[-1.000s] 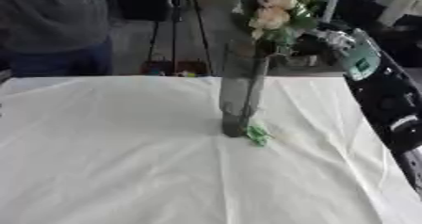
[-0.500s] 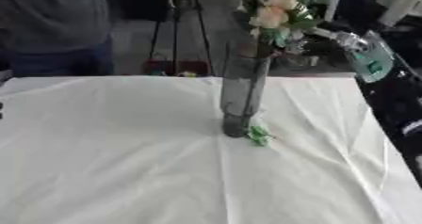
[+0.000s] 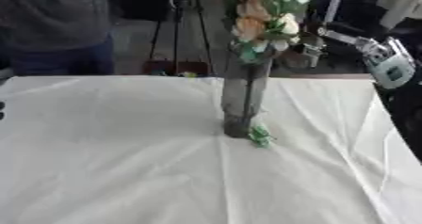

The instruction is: Arrange flowers into the vase.

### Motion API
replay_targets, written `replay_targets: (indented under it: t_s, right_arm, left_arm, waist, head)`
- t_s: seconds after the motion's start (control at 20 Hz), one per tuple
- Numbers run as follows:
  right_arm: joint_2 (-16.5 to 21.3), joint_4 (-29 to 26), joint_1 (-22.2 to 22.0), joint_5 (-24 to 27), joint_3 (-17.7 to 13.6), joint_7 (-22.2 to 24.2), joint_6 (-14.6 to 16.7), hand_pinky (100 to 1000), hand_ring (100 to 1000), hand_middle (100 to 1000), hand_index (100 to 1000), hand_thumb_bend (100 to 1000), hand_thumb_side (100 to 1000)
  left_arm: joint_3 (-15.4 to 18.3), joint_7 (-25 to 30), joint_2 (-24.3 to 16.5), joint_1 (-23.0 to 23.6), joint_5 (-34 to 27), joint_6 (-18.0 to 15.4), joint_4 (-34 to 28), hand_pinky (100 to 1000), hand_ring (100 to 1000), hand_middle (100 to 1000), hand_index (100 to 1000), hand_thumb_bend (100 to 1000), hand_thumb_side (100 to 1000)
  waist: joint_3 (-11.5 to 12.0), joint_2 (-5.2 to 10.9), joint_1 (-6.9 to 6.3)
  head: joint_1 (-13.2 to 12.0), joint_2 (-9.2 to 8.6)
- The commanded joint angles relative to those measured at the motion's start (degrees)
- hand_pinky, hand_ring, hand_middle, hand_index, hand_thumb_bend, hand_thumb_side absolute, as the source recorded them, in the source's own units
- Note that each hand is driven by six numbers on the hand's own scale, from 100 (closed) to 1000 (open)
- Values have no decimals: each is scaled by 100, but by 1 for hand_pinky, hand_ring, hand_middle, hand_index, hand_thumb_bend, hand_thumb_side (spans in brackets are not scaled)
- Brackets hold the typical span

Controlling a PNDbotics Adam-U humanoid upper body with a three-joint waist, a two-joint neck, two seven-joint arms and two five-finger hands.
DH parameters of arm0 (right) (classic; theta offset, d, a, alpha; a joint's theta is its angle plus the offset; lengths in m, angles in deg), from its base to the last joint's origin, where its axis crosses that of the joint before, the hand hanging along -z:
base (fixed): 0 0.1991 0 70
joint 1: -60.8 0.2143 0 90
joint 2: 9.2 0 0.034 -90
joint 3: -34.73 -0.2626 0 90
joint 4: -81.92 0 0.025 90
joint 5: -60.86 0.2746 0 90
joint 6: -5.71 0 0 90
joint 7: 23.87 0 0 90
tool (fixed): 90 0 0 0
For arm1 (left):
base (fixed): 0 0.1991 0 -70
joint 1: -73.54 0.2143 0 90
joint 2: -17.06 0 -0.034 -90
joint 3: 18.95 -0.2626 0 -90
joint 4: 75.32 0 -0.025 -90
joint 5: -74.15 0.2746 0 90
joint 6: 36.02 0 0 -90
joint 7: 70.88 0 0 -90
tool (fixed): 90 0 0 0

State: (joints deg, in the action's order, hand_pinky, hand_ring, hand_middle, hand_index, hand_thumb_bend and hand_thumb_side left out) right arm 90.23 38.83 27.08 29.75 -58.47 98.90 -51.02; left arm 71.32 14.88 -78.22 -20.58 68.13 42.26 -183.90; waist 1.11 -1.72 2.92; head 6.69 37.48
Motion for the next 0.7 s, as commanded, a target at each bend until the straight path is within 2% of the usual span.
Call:
replay_targets:
  t_s: [0.05,0.2,0.45,0.7]
  right_arm:
    - [287,-164,49,127,-54,758,744,1000,993,939,964,423,947]
    - [279,-177,30,139,-92,740,688,1000,991,935,961,412,946]
    - [9,-101,193,-181,-226,640,472,1000,990,931,958,405,946]
    - [-63,-107,160,-285,-298,566,480,1000,992,928,957,365,938]
  left_arm:
    - [64,-18,-166,-45,20,-4,-38,815,783,753,740,460,781]
    - [61,-13,-162,-49,26,-3,-31,815,783,754,740,460,782]
    - [63,-12,-155,-49,21,-3,-26,815,782,753,740,460,782]
    - [68,-14,-153,-39,27,-7,-26,815,782,753,740,460,782]
  waist:
    - [-3,48,-8]
    - [-8,45,-1]
    - [-11,49,-10]
    - [-21,47,-24]
  head:
    - [-20,-55]
    - [-20,-58]
    - [-20,-58]
    - [-37,-52]
